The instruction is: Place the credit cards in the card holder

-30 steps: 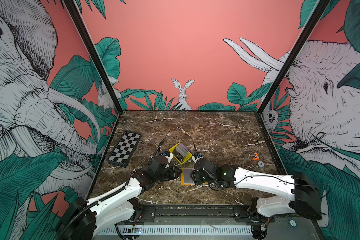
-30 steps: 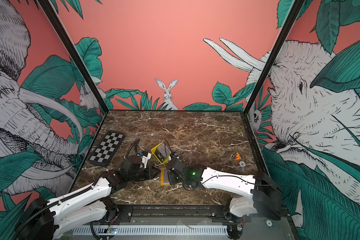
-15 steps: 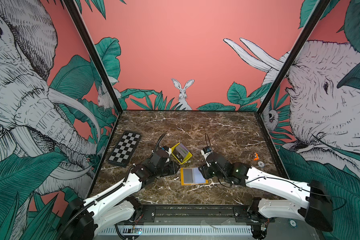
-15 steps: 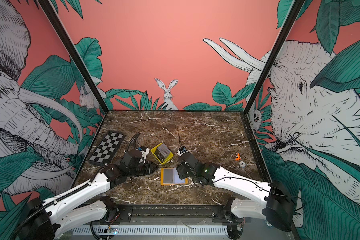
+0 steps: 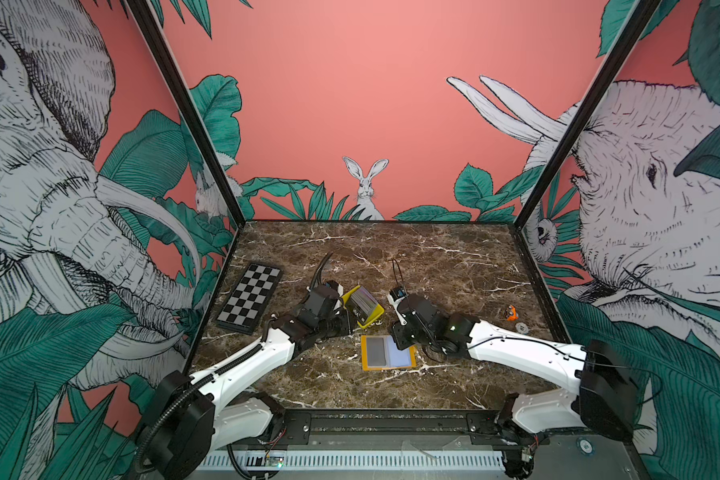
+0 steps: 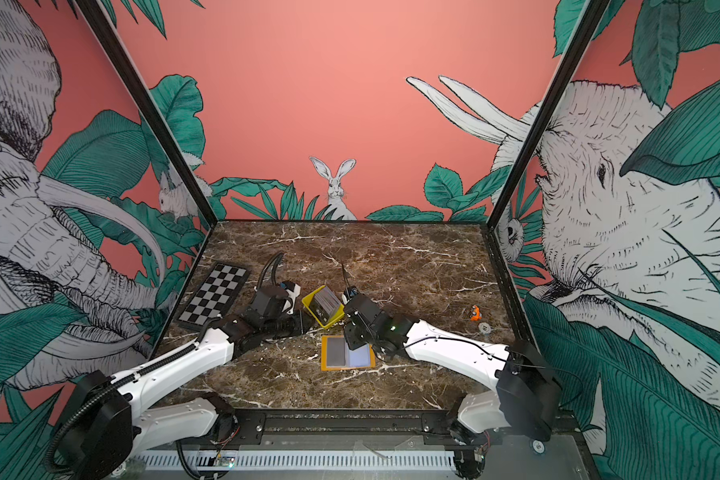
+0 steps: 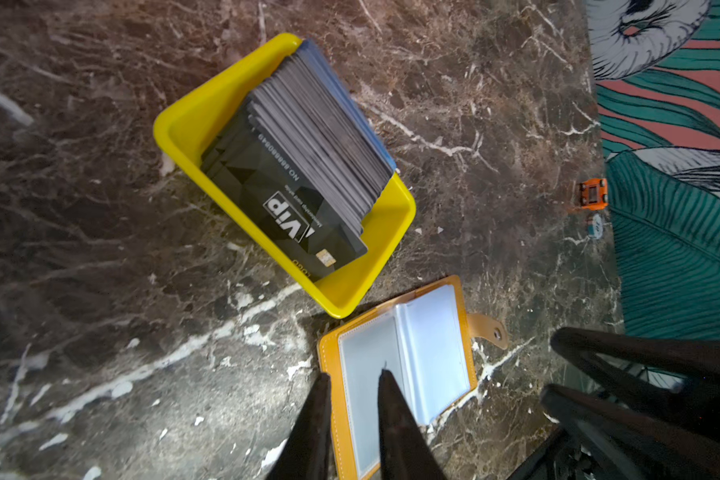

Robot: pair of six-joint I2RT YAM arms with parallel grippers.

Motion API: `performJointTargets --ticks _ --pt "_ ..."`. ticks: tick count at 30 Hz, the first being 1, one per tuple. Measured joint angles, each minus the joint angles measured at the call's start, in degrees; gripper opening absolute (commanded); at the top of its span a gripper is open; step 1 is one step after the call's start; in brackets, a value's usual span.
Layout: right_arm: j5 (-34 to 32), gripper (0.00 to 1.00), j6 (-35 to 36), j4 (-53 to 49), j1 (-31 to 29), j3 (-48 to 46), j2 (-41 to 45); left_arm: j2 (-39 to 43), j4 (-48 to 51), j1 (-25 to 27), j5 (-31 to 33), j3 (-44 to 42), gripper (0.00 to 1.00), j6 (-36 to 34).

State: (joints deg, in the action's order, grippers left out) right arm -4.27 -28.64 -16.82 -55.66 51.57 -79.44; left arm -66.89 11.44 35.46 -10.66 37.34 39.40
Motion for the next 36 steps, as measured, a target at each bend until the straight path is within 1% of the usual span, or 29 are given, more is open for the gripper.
performJointTargets --ticks 4,7,11,15,20,27,36 --pt "0.22 0.3 -0.09 1.29 0.0 0.17 -1.49 -1.68 -1.97 -3.74 -2.56 0.63 0.23 -1.44" --pt "0.74 0.3 -0.02 2.84 0.0 0.48 -2.36 -2.34 -2.84 -5.11 -3.93 1.64 0.23 -2.56" --pt "1.09 0.27 0.44 5.92 0.0 1.01 -4.15 -2.43 -5.51 -5.31 -5.35 1.81 0.23 -4.37" --pt "1.51 0.25 0.35 7.69 0.0 1.79 -6.25 -2.67 -8.39 -6.54 -7.41 1.42 0.23 -4.72" --pt "2.99 0.24 -0.31 9.35 0.28 4.9 -10.75 -4.46 -10.78 -7.58 -9.01 0.0 0.23 -4.7" --pt "5.22 0.23 -2.05 9.88 1.18 7.96 -15.08 -7.3 -11.89 -7.72 -10.36 -1.01 0.22 -4.24" --pt "9.18 0.22 -3.69 9.84 4.48 10.58 -18.67 -11.54 -11.98 -7.78 -11.61 -0.9 0.22 -4.0"
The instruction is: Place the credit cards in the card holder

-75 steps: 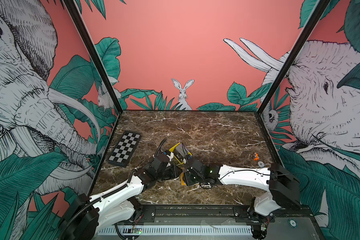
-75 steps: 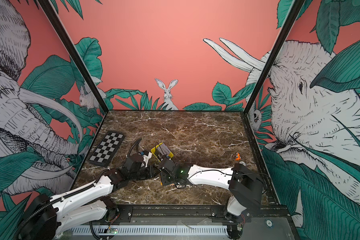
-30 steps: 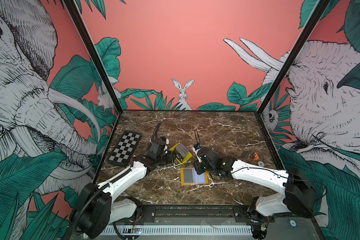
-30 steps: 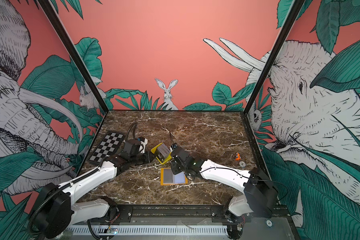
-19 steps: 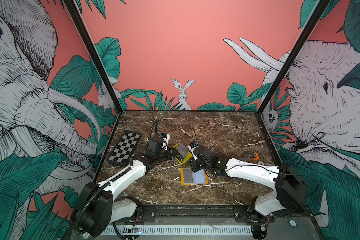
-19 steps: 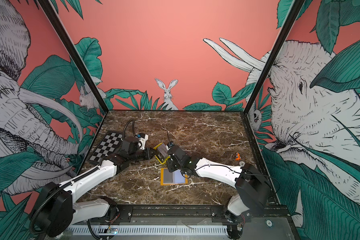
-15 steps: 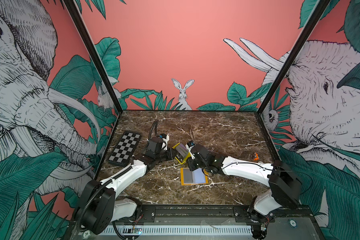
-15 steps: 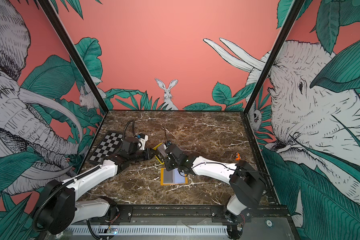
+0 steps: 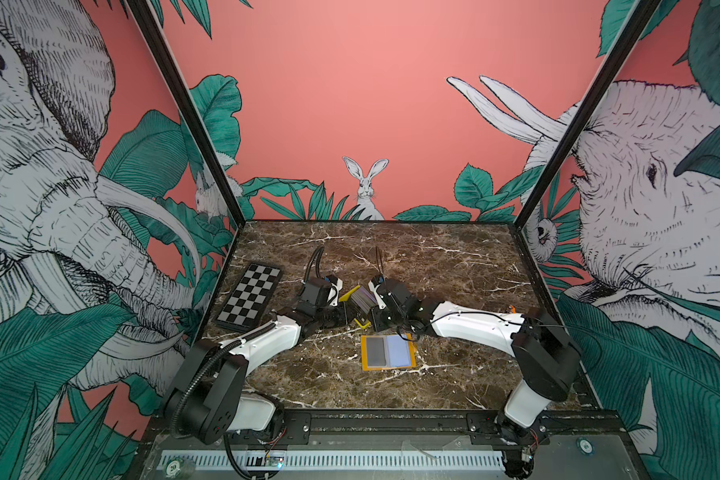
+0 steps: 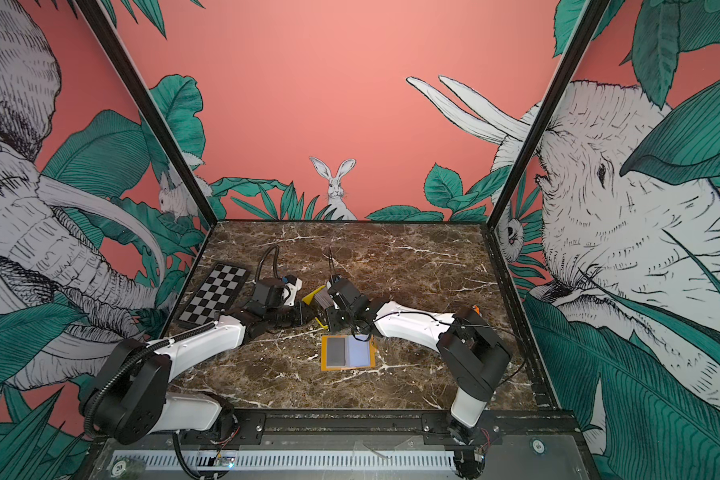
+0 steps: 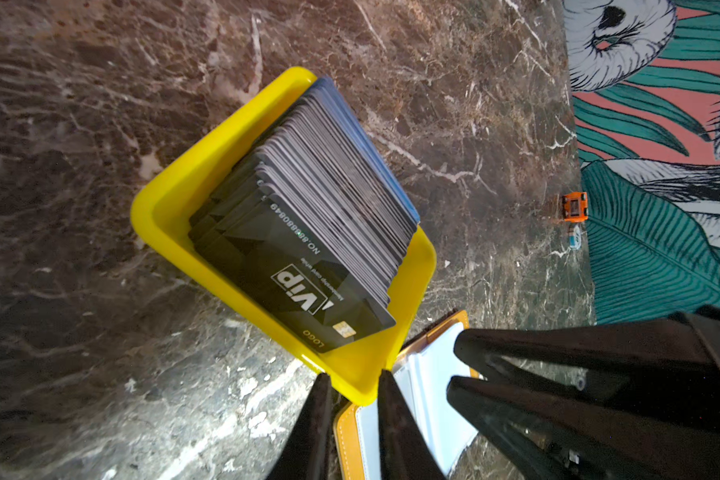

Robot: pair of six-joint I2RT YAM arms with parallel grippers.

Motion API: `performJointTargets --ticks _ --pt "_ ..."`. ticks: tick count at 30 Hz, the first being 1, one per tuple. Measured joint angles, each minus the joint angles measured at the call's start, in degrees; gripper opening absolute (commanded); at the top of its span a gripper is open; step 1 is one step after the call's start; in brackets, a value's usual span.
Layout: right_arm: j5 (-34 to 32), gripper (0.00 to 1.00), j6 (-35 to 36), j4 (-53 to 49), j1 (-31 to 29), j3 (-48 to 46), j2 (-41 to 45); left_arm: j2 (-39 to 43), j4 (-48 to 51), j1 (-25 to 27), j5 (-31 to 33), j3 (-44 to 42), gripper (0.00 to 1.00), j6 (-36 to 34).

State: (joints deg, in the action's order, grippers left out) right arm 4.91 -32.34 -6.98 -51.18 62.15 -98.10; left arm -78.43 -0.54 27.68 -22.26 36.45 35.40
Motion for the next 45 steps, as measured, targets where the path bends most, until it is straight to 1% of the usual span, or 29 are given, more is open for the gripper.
performJointTargets --ticks 11,22,30,39,45 --pt "3.26 0.21 -0.48 0.24 1.01 2.64 -4.74 -2.08 0.31 -0.09 2.21 1.38 0.22 0.04" --pt "3.04 0.19 -0.2 -0.72 1.05 4.87 -6.86 -4.07 -0.22 -0.09 1.44 2.1 0.23 0.52" --pt "2.84 0.14 0.59 -1.46 1.31 6.1 -8.04 -4.35 -1.09 -0.09 0.85 2.1 0.22 1.03" --pt "2.56 0.05 1.07 -1.66 1.31 6.12 -8.24 -4.35 -1.14 -0.09 0.79 2.1 0.22 1.07" --pt "2.58 0.04 1.31 -1.7 1.31 6.16 -8.24 -4.35 -1.14 -0.09 0.81 2.1 0.22 1.27"
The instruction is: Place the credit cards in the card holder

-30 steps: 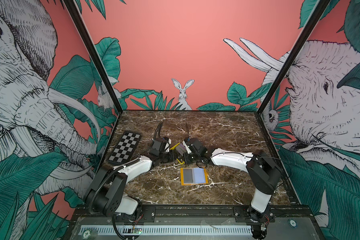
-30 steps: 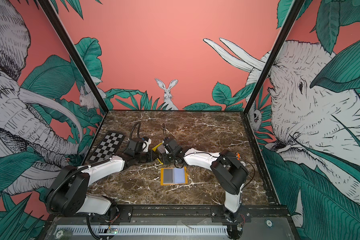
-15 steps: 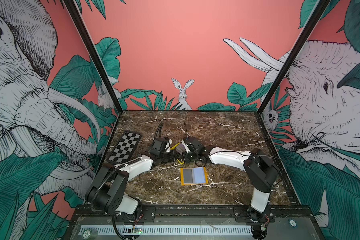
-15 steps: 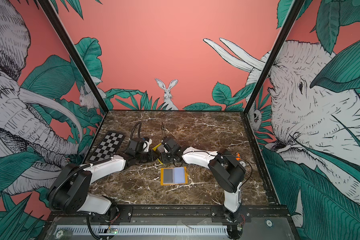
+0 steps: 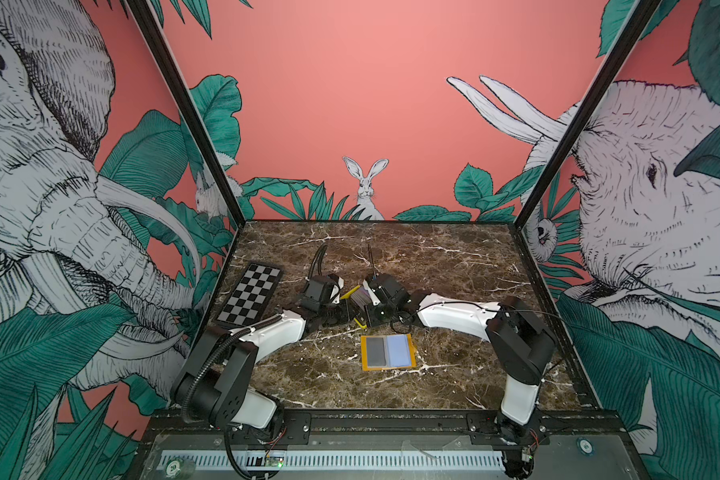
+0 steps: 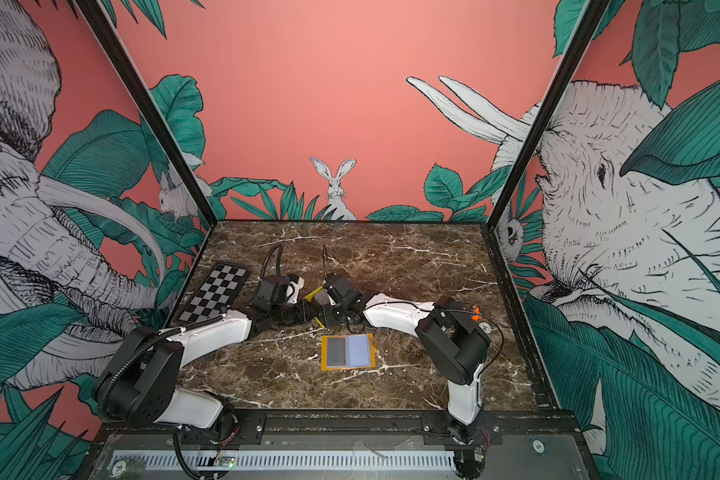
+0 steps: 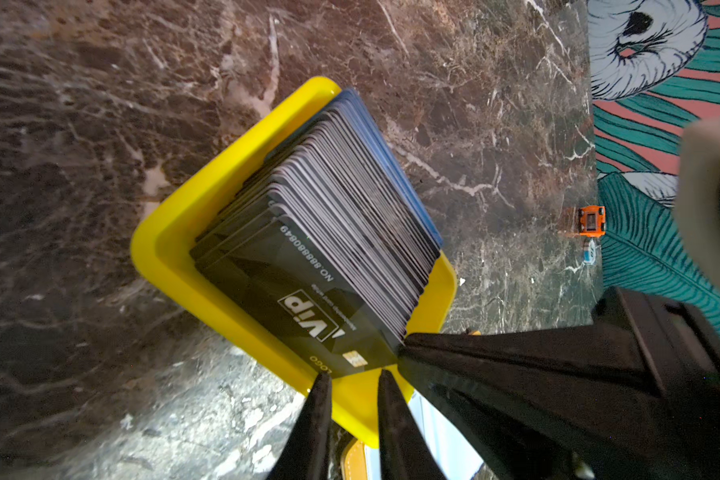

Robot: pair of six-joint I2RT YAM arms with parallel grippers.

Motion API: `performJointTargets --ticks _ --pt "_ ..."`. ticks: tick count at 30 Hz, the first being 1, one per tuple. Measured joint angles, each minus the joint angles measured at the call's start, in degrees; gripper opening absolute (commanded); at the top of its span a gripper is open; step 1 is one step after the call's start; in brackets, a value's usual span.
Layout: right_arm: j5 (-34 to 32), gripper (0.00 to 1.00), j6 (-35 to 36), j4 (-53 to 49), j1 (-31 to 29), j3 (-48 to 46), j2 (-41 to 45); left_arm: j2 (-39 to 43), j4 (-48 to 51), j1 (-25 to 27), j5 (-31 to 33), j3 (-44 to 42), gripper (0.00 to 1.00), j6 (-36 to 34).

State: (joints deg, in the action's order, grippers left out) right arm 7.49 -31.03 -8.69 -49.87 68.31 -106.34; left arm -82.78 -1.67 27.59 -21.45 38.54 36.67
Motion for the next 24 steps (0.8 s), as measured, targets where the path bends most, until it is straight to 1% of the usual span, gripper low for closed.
performJointTargets --ticks 7,12,19,24 --pt "-0.02 0.03 1.09 -1.31 -0.39 0.87 0.0 0.0 -0.02 -0.28 -0.09 0.0 0.22 0.92" --pt "-2.03 0.03 3.04 -4.0 -1.99 3.13 0.0 0.17 -0.02 -1.11 -0.31 0.15 0.23 1.57" --pt "-4.11 0.03 4.98 -6.34 -3.89 5.51 0.0 0.35 -1.42 -3.04 -2.23 0.52 0.25 3.76" --pt "-4.9 0.03 6.01 -7.34 -4.17 5.9 -0.48 0.35 -2.16 -3.43 -3.43 0.52 0.26 4.63"
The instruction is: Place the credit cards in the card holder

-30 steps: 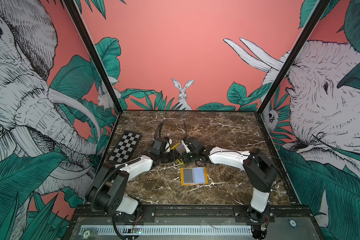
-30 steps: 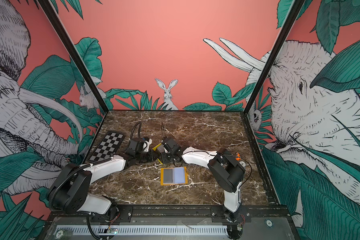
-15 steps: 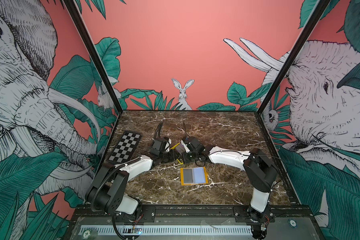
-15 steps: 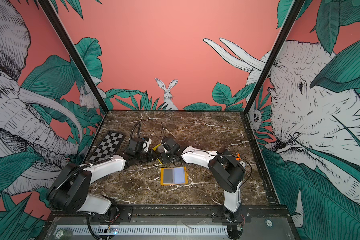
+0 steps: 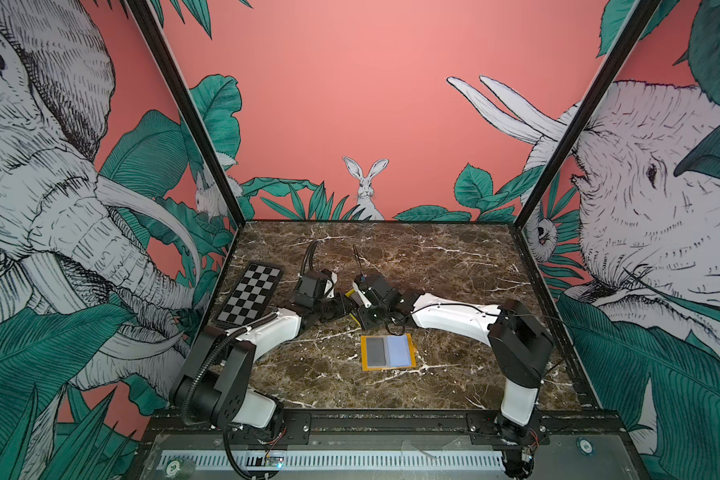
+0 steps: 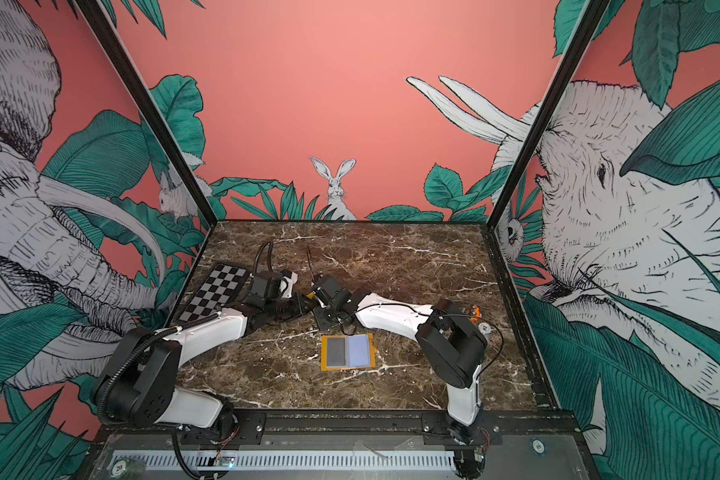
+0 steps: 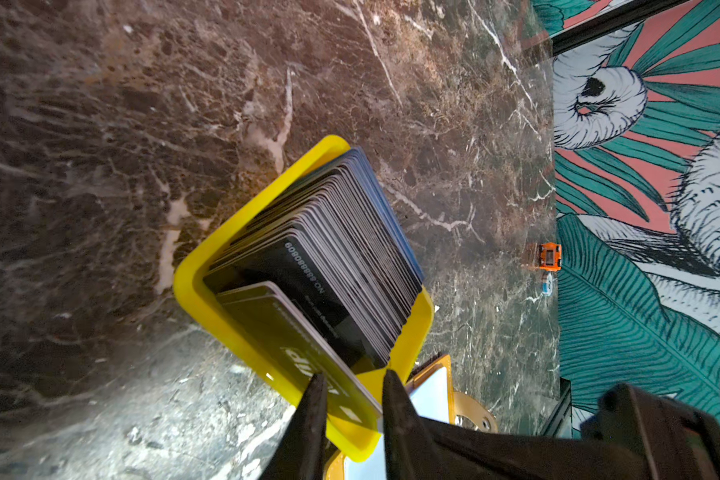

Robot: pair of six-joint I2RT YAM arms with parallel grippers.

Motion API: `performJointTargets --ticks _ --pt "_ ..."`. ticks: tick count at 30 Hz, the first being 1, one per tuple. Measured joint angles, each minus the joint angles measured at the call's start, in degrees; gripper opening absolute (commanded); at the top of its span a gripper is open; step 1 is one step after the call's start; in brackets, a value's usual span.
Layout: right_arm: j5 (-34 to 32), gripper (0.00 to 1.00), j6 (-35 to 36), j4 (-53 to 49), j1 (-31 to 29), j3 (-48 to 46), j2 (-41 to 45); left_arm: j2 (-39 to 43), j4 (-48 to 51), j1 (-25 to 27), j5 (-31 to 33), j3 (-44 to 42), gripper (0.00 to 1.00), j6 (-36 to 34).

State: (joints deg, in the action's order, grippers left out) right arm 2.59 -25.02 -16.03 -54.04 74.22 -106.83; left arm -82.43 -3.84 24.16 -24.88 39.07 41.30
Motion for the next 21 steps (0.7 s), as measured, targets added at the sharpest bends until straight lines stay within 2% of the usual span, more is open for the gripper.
performJointTargets --ticks 21 --pt "-0.42 0.04 1.73 -1.2 -0.79 1.07 -0.79 -2.43 2.58 0.0 -2.05 1.51 0.27 0.24"
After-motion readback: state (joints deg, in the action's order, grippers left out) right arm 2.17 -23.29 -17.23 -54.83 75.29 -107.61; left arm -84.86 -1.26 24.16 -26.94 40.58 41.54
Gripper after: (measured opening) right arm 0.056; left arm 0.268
